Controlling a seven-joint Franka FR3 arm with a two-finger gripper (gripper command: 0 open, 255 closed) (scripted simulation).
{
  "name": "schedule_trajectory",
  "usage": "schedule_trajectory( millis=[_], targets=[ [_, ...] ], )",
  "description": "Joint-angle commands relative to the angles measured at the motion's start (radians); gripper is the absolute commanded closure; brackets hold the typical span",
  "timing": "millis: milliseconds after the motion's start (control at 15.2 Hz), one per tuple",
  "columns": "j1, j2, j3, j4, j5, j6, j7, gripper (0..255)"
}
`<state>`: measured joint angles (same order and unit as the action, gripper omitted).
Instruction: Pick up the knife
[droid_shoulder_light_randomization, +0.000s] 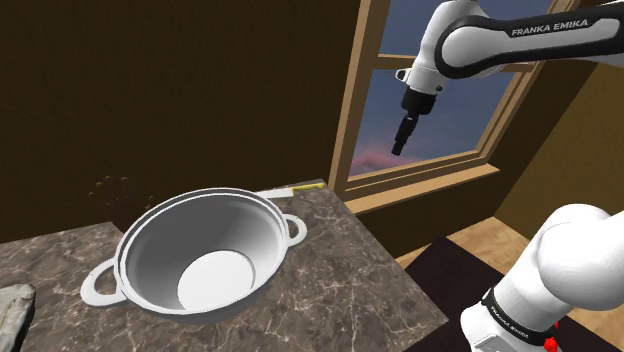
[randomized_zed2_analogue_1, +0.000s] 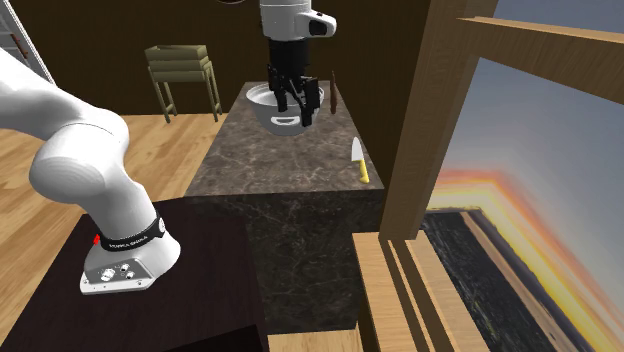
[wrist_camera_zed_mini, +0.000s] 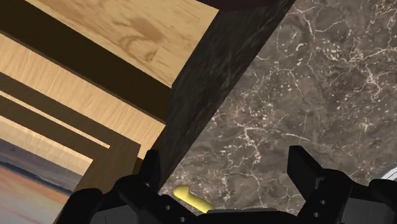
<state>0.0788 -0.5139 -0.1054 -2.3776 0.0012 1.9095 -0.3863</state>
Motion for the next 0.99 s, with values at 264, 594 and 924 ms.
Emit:
schedule_trajectory(
  millis=[264,594,924],
  targets=[
    [0.055,0.196,-0.026,0.027,0.012,0.209,-0.177,0],
    [0.096,0.366,-0.033,0.086,0.043,0.351,-0.325,0],
    [0.127,0.536,-0.021,0.171,0.087,0.465,-0.473,0]
  ],
)
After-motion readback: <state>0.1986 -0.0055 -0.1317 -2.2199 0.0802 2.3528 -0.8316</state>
